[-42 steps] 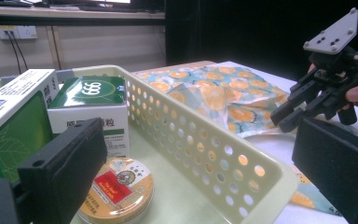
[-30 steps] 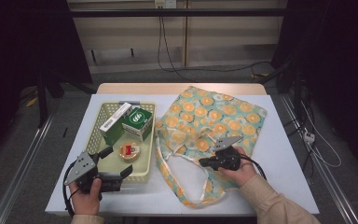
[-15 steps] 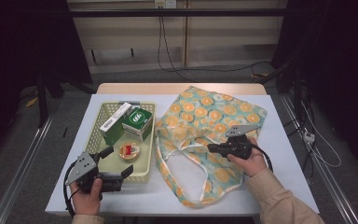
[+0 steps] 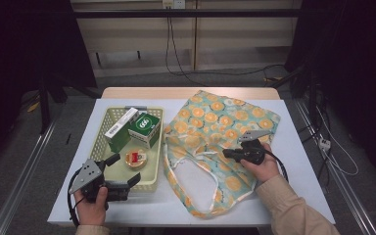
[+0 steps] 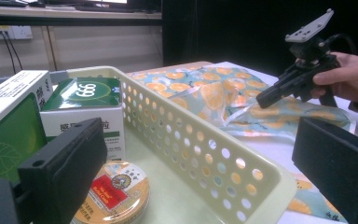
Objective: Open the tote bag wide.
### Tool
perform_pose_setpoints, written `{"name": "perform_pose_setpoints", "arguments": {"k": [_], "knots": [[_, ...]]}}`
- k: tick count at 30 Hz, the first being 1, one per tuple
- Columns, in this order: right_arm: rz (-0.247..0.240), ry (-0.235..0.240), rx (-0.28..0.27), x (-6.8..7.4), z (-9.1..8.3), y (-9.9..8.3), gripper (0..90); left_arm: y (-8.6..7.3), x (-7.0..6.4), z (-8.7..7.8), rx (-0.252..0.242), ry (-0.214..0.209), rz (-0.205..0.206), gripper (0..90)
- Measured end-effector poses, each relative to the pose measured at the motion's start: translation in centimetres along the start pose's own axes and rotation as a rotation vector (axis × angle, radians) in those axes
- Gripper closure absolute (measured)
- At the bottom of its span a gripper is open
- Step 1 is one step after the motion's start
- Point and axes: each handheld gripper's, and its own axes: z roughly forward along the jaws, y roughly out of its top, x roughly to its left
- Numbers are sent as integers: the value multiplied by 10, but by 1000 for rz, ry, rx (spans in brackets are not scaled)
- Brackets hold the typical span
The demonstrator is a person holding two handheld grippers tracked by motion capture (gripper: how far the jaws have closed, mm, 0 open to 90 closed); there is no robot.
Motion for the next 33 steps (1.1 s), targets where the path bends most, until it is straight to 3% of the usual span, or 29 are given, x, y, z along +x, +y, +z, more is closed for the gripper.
{"name": "perform_pose_setpoints", "arguments": {"k": [6, 8, 10, 12, 15, 17, 20, 23, 28, 31, 33], "knots": [[-11, -26, -26, 1, 10, 13, 900, 3, -1, -3, -15, 5, -1, 26], [-22, -48, 10, 0, 13, 10, 896, 3, -1, -3, -17, 6, -5, 26], [-18, -41, 52, -1, 17, 5, 888, 1, 0, -4, -10, 8, -4, 26], [-44, -56, 62, -1, 18, 5, 892, 0, -1, -5, -8, 11, -9, 26], [-36, -104, 46, -6, 16, 8, 895, -1, -2, -9, -8, 16, -7, 26], [-50, -168, 76, -10, 16, 8, 884, -1, -2, -11, -9, 17, -6, 26], [-23, -129, 76, -10, 19, 7, 774, -1, -3, -14, -10, 25, -10, 26], [-72, -115, 71, 0, 18, 17, 606, -2, -2, -16, -10, 28, -10, 25], [-85, -48, 28, 9, 16, 31, 554, -2, -1, -17, -10, 29, -11, 26], [-84, -74, 36, 2, 14, 40, 524, -3, -2, -15, -8, 27, -16, 26], [-59, -74, 39, -9, 13, 45, 495, -2, -2, -13, -11, 25, -18, 26]]}}
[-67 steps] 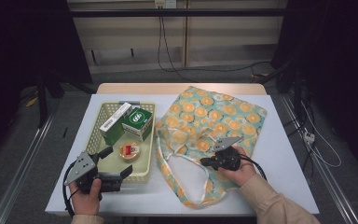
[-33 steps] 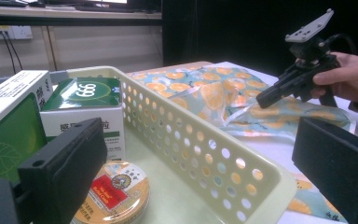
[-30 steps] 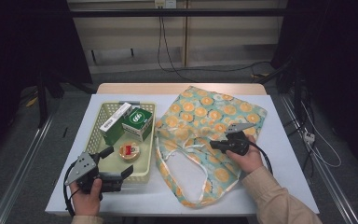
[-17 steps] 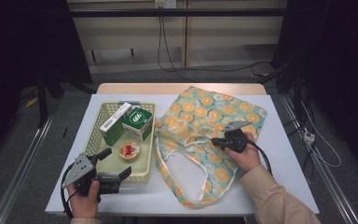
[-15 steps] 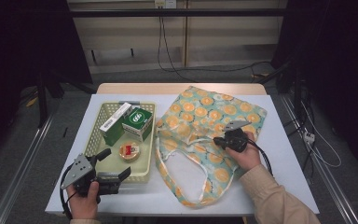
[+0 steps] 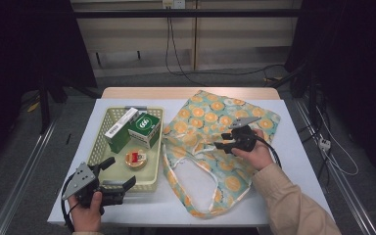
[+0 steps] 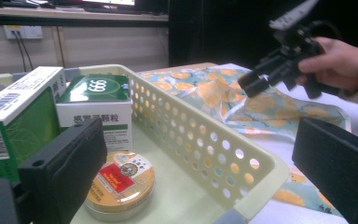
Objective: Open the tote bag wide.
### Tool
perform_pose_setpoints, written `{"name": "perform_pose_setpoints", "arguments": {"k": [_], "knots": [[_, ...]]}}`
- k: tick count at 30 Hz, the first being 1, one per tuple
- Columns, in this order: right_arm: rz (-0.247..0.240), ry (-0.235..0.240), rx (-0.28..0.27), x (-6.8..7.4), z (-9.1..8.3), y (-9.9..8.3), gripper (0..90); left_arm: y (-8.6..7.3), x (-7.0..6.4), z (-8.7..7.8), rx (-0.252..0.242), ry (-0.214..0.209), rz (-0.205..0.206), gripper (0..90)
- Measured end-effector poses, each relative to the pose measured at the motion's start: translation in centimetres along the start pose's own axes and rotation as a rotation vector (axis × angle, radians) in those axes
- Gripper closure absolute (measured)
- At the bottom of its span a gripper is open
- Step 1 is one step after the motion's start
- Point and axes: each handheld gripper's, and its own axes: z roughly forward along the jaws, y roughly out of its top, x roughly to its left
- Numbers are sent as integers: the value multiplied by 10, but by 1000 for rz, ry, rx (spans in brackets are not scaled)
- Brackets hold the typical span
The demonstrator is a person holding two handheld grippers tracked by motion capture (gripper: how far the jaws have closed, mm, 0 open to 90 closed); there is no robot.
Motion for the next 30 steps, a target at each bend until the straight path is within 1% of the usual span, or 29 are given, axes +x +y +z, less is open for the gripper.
{"name": "perform_pose_setpoints", "arguments": {"k": [2, 3, 4, 5, 6, 7, 8, 9, 10, 11, 12, 14, 17, 18, 19, 21, 22, 23, 24, 25, 27, 28, 29, 30], "knots": [[-2, -38, 31, -12, 0, 0, 494, 0, 0, 0, -1, -3, 4, 25], [2, -48, 45, -17, 0, -2, 494, 0, 1, 0, -1, -1, 0, 25], [6, -47, 57, -20, 1, -6, 494, 0, 1, 0, 0, -2, -1, 26], [11, -32, 75, -23, 3, -10, 495, 0, 2, 0, 2, -2, 1, 26], [13, -28, 93, -25, 5, -14, 496, -1, 2, 0, 6, -1, 3, 26], [8, -34, 113, -25, 7, -18, 513, -1, 3, 0, 7, -2, 4, 26], [2, -34, 124, -26, 9, -20, 583, -1, 2, 1, 6, -1, 0, 25], [-5, -25, 143, -26, 10, -23, 715, -1, 2, 1, 6, 0, -1, 26], [0, -17, 130, -26, 10, -25, 752, -1, 2, 2, 5, -3, -3, 25], [10, -13, 118, -27, 10, -26, 847, -1, 1, 2, 4, -4, -3, 25], [7, -11, 120, -28, 9, -25, 880, 0, 1, 3, 4, -3, -2, 26], [14, -51, 106, -31, 7, -20, 897, 0, 1, 3, 2, -5, 1, 26], [51, -57, 54, -42, 1, -4, 900, 1, 1, 4, 1, -7, 2, 26], [65, -60, 41, -47, 0, 2, 900, 1, 1, 4, 0, -8, 1, 26], [69, -66, 36, -52, -1, 9, 900, 1, 0, 5, -1, -8, -1, 26], [60, -105, 29, -62, -1, 21, 900, 1, 0, 5, -2, -8, 2, 26], [48, -132, 33, -67, 1, 27, 900, 1, 0, 6, -2, -9, 3, 25], [36, -148, 34, -71, 2, 29, 900, 1, 0, 6, 0, -12, 4, 26], [35, -167, 39, -75, 5, 32, 900, 1, -1, 6, 0, -11, 1, 26], [37, -175, 38, -79, 8, 33, 900, 1, -1, 6, 1, -14, 4, 26], [42, -212, 66, -86, 15, 31, 897, 1, -1, 7, 0, -14, 4, 26], [61, -212, 74, -90, 19, 27, 890, 1, 0, 7, 1, -16, 3, 26], [76, -195, 82, -91, 22, 23, 875, 1, 0, 7, 1, -16, 4, 26], [76, -195, 93, -91, 24, 20, 853, 1, 0, 6, 0, -15, 4, 26]]}}
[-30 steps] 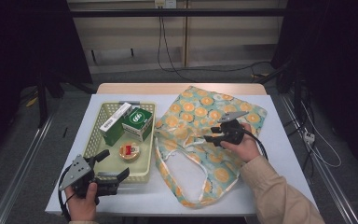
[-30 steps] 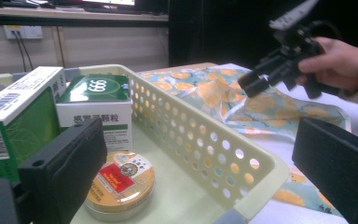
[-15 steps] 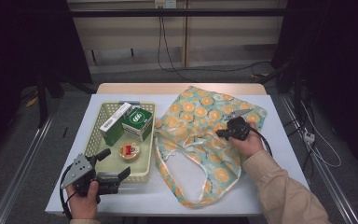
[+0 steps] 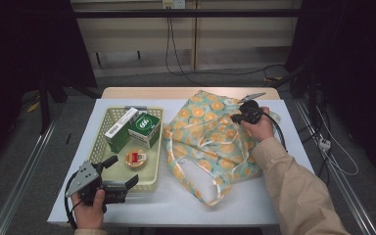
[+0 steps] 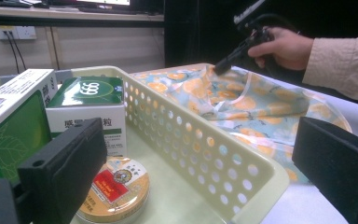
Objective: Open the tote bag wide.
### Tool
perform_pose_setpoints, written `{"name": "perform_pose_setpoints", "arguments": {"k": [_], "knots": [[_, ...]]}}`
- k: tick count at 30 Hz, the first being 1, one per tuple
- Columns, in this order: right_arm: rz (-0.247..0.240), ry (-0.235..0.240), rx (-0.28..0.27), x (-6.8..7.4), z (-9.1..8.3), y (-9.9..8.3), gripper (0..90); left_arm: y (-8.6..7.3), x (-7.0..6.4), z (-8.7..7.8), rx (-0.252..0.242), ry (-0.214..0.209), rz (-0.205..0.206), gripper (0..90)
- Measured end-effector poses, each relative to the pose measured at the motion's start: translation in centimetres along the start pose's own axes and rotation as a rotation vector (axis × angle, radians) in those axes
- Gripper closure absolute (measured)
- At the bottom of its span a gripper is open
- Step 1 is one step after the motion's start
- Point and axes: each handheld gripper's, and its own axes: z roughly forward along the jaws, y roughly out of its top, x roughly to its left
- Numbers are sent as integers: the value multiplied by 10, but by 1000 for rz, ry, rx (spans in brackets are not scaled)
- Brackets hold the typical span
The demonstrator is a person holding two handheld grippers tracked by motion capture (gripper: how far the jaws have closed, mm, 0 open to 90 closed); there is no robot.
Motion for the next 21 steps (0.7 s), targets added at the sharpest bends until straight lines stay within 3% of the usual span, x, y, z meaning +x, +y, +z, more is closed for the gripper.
{"name": "perform_pose_setpoints", "arguments": {"k": [1, 4, 5, 11, 14, 17, 21], "knots": [[-10, -2, 2, 1, 1, -3, 808, 0, 0, 0, -1, 0, -4, 26], [19, 54, -16, 7, 0, -8, 665, 0, 1, -1, -5, 4, -7, 26], [-6, 56, -21, 11, -3, -10, 617, 0, 1, -1, -4, 4, -4, 26], [-41, 108, -64, 32, -20, -11, 437, 0, -1, 0, -1, 3, -7, 26], [-62, 141, -84, 46, -29, -11, 381, 0, -1, 0, -2, 2, -6, 26], [-118, 120, -97, 63, -40, -10, 352, 0, -1, -1, -7, 3, -4, 26], [-133, 178, -110, 80, -47, -11, 349, 0, -1, -2, -11, 6, -5, 26]]}}
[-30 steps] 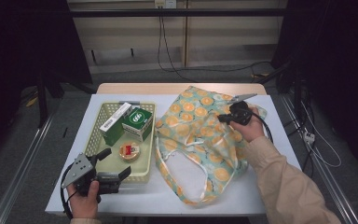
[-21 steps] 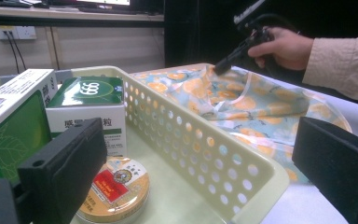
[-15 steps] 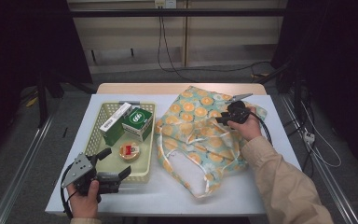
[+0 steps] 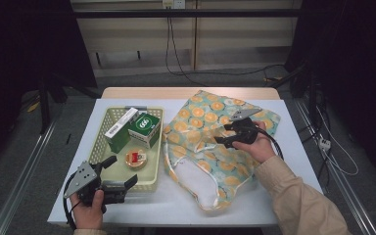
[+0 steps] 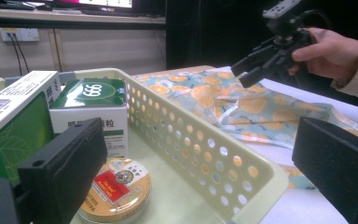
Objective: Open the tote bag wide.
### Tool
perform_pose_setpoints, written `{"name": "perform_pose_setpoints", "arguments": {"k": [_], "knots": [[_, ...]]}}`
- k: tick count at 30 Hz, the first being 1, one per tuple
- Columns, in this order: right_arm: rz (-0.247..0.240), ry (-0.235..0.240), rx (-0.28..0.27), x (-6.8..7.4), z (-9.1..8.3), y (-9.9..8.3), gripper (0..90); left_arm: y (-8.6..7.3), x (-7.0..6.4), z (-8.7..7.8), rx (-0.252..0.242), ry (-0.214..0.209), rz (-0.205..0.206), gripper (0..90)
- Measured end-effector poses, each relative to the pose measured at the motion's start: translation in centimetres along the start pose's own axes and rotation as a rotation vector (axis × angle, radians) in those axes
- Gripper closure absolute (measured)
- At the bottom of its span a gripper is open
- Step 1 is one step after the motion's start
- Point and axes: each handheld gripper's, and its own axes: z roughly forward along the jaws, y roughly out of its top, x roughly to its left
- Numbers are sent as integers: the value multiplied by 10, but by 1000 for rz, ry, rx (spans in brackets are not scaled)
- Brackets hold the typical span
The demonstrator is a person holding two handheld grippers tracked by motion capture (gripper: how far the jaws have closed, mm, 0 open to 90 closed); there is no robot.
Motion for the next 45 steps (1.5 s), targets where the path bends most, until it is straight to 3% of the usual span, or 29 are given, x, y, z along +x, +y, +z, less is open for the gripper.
{"name": "perform_pose_setpoints", "arguments": {"k": [3, 5, 8, 9, 11, 13, 15, 18, 22, 24, 26, 31, 37, 39, 45], "knots": [[-38, 51, 2, 16, 1, 0, 370, -1, 0, 1, 5, -6, 0, 26], [-64, 57, 3, 26, 3, -1, 409, -1, 0, 2, 5, -8, -1, 26], [-105, 108, 39, 38, 11, -5, 532, 0, 0, 2, 3, -8, 0, 26], [-107, 126, 41, 41, 14, -7, 605, -1, 0, 2, 2, -8, -2, 26], [-96, 196, 45, 47, 21, -12, 664, -1, -1, 2, 5, -9, -4, 26], [-139, 212, 83, 54, 29, -14, 727, -1, -1, 4, 9, -14, 0, 26], [-150, 215, 99, 57, 38, -16, 722, -1, -1, 5, 9, -16, 1, 26], [-149, 171, 100, 58, 49, -17, 578, -2, -2, 5, 10, -15, -1, 25], [-53, 96, 71, 41, 56, -19, 519, -2, -2, 5, 12, -19, -2, 25], [-43, 82, 83, 34, 57, -20, 497, -3, -1, 5, 16, -20, 3, 26], [-48, 97, 76, 31, 57, -22, 495, -3, -1, 4, 14, -16, -3, 26], [-65, 113, 75, 33, 55, -24, 604, -3, 0, 4, 14, -18, 1, 26], [-55, 90, 66, 26, 55, -25, 872, -3, -1, 6, 11, -22, -5, 26], [-32, 91, 66, 24, 55, -25, 898, -3, 0, 6, 14, -20, 1, 25], [-22, 95, 90, 25, 50, -21, 900, -2, 0, 6, 5, -20, -6, 26]]}}
